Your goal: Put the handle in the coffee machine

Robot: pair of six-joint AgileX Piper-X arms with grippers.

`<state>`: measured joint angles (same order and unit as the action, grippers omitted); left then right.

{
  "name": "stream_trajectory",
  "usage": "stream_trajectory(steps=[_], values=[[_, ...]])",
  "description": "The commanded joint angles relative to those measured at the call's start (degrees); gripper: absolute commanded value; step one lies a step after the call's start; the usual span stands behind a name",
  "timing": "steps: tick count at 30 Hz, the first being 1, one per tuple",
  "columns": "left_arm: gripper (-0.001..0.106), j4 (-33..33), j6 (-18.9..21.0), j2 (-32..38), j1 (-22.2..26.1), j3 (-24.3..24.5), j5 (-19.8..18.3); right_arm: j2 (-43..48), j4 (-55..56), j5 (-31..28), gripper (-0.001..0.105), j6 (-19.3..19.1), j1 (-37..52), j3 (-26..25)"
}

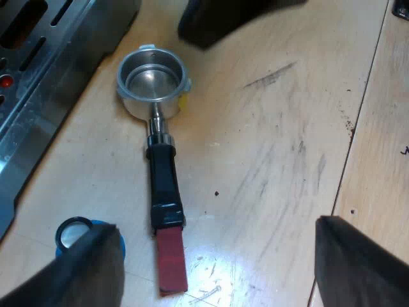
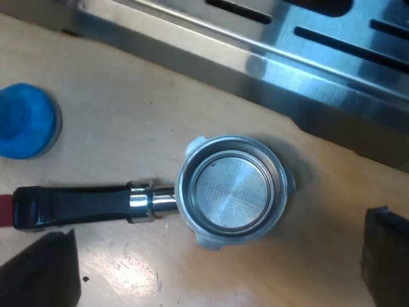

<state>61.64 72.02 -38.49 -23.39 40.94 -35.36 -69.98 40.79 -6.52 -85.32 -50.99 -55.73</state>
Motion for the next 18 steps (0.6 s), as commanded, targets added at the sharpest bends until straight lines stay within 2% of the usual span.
stream_trajectory(steps=[1, 3, 5, 11, 18], values=[[0.065, 0.1, -0.5, 0.4, 0.1, 0.2, -0.5, -3.1, -2.6, 0.8, 0.090, -1.0, 0.2, -0.5], [0.065, 0.2, -0.5, 0.4, 0.1, 0.2, -0.5, -5.2, -4.7, 0.8, 0.090, -1.0, 0.2, -0.5], [0.065, 0.2, -0.4, 0.4, 0.1, 0.2, -0.5, -6.6, -6.1, 0.8, 0.090, -2.7, 0.2, -0.5], [0.065, 0.2, -0.4, 0.4, 0.1, 0.2, -0.5, -10.6, -7.0, 1.2, 0.086, -11.2, 0.4, -0.5], [0.065, 0.2, -0.4, 0.4, 0.1, 0.2, -0.5, -12.4, -7.3, 1.3, 0.083, -11.4, 3.0, -0.5]])
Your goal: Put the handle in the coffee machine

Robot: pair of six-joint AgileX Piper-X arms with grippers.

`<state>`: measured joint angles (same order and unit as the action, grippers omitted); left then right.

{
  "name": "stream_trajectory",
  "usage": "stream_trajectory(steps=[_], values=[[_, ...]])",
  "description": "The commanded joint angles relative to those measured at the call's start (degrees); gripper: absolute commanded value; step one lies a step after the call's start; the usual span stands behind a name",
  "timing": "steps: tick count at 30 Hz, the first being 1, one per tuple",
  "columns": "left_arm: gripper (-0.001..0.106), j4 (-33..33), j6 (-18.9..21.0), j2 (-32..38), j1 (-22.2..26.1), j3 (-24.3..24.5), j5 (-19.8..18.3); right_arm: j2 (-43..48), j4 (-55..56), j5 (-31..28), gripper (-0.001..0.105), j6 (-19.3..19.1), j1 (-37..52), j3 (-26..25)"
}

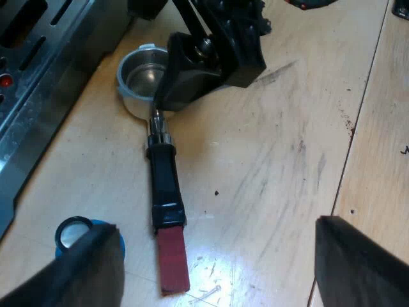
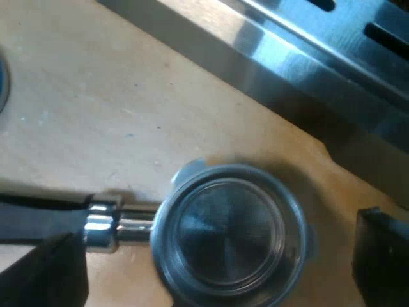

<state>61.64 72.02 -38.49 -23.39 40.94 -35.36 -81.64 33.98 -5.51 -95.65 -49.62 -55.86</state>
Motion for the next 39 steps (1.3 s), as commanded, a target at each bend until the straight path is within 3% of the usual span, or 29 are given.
stream_trajectory(steps=[1, 5, 16, 26, 28, 32, 33, 34, 39], values=[[0.065, 0.2, -0.4, 0.4, 0.1, 0.2, -0.5, -1.2, -0.7, 0.5, 0.083, -1.0, 2.5, -0.3], [0.065, 0.2, -0.4, 0.4, 0.1, -0.1, -0.5, -1.7, -1.0, 1.4, 0.083, -1.0, 3.3, -0.3], [0.065, 0.2, -0.4, 0.4, 0.1, -7.3, -0.5, -7.2, -2.9, 4.3, 0.083, -1.0, 3.4, -0.3], [0.065, 0.2, -0.4, 0.4, 0.1, -8.0, -0.5, -8.9, -3.4, 5.9, 0.079, -1.0, 3.4, -0.3], [0.065, 0.2, -0.4, 0.4, 0.1, -8.0, -0.5, -8.8, -3.3, 5.5, 0.062, -1.0, 3.4, -0.3], [0.065, 0.2, -0.4, 0.4, 0.1, -8.0, -0.5, -8.9, -3.3, 5.5, 0.041, -1.0, 3.4, -0.3], [0.065, 0.2, -0.4, 0.4, 0.1, -8.0, -0.5, -8.7, -3.3, 5.5, 0.014, -0.2, 3.4, -0.3], [0.065, 0.2, -0.4, 0.4, 0.1, -8.0, -0.5, -8.4, -3.3, 5.5, 0.002, 0.8, 3.3, -0.3], [0.065, 0.2, -0.5, 0.4, 0.1, -8.0, -0.5, -6.1, -2.7, 5.5, 0.000, 2.1, 3.3, -0.3]])
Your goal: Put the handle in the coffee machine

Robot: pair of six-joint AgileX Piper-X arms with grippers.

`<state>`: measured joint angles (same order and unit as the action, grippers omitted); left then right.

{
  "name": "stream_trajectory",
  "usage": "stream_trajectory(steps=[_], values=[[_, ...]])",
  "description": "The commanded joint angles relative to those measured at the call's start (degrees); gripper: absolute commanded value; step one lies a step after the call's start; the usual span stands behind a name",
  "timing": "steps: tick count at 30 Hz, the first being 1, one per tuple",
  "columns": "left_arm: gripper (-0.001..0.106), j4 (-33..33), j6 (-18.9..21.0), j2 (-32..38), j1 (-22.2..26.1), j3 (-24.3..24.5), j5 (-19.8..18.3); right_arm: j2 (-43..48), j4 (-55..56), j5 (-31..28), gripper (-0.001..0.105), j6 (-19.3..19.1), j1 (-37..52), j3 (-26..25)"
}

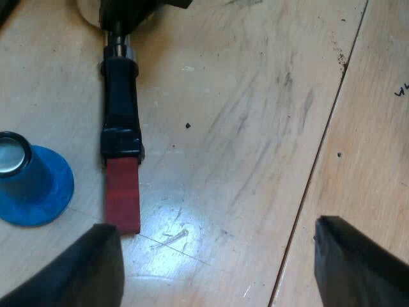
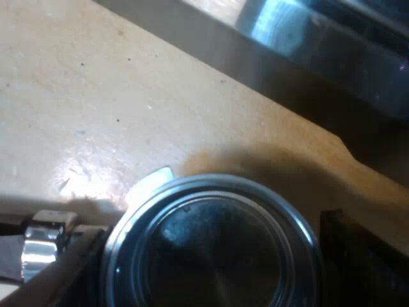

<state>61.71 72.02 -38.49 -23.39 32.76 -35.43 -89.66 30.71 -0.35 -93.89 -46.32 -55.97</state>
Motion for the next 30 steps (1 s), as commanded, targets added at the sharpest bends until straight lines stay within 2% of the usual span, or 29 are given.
stream_trajectory(steps=[1, 3, 9, 11, 15, 19, 21, 24, 30], values=[[0.065, 0.1, -0.5, 0.4, 0.1, 0.2, -0.4, 2.3, 0.8, 0.3, 0.000, 0.3, 0.0, -0.2], [0.064, 0.1, -1.0, 0.4, 0.1, 0.2, -0.4, 4.1, 2.6, 0.3, 0.000, 0.3, 0.0, -0.2], [0.064, 0.1, -2.0, 0.4, 0.1, 0.2, -0.4, 8.8, 7.9, 0.3, 0.000, 5.8, -0.4, -0.2], [0.064, 0.1, -2.1, 0.4, 0.1, 0.2, -0.4, 10.0, 9.2, 0.3, 0.000, 5.7, -1.1, -0.2], [0.064, 0.3, -5.0, 1.5, 0.1, 0.4, -0.4, 12.4, 11.7, 0.3, 0.000, 6.3, -4.3, -0.3], [0.064, 0.3, -6.6, 4.1, 0.1, 0.5, -1.6, 14.0, 12.0, 0.3, 0.000, 10.4, -6.9, -0.4], [0.064, 0.5, -6.7, 6.2, 0.1, 0.5, -3.1, 14.6, 12.0, 0.3, 0.000, 13.0, -8.2, -0.8], [0.064, 0.6, -6.7, 8.6, 0.1, 0.5, -4.4, 14.8, 12.0, 0.3, 0.000, 13.2, -9.1, -2.0], [0.064, 0.6, -6.7, 9.4, 0.1, 0.5, -4.3, 14.8, 12.0, 0.3, 0.000, 15.3, -10.0, -5.6]])
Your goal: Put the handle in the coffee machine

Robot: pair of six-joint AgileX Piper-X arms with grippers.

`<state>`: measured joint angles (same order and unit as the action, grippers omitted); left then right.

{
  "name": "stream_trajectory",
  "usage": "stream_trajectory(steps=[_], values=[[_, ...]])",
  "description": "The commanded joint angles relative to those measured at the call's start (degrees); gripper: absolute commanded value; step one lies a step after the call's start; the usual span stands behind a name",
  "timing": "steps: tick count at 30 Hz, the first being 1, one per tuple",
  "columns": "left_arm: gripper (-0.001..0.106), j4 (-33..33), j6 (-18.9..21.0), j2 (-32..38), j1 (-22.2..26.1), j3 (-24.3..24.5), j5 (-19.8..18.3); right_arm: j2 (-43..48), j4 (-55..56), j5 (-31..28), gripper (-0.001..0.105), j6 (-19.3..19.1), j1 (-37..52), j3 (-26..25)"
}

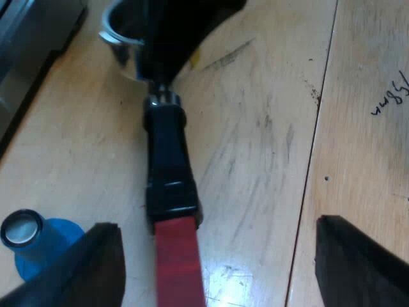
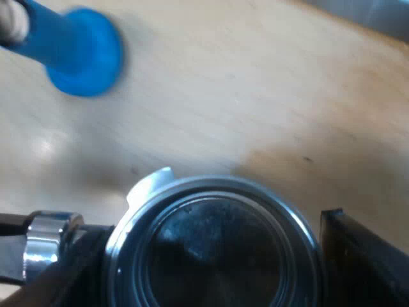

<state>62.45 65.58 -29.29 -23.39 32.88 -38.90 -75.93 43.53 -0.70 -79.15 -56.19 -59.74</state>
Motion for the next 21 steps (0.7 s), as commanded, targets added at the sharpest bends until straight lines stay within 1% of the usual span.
stream_trajectory(steps=[1, 12, 15, 16, 21], values=[[0.064, -0.2, -0.2, 0.2, 0.1, 0.3, -0.8, 1.1, -0.4, 0.7, 0.000, 0.8, -0.1, -2.6], [0.064, -7.1, -0.3, 0.2, 0.1, -0.1, -0.2, 1.1, 5.6, 0.7, 0.000, 0.8, -0.1, -8.5], [0.064, -8.4, -0.3, 0.2, 0.1, -1.2, 0.8, 1.1, 5.6, 0.7, 0.000, 0.8, -0.1, -9.6], [0.064, -9.3, -0.3, 0.2, 0.1, -2.7, 1.4, 1.1, 5.6, 0.7, 0.000, 0.8, -0.1, -10.0], [0.064, -11.6, -0.3, 0.2, 0.1, -5.6, 2.9, 1.1, 5.6, 0.7, 0.000, 0.8, -0.1, -10.1]])
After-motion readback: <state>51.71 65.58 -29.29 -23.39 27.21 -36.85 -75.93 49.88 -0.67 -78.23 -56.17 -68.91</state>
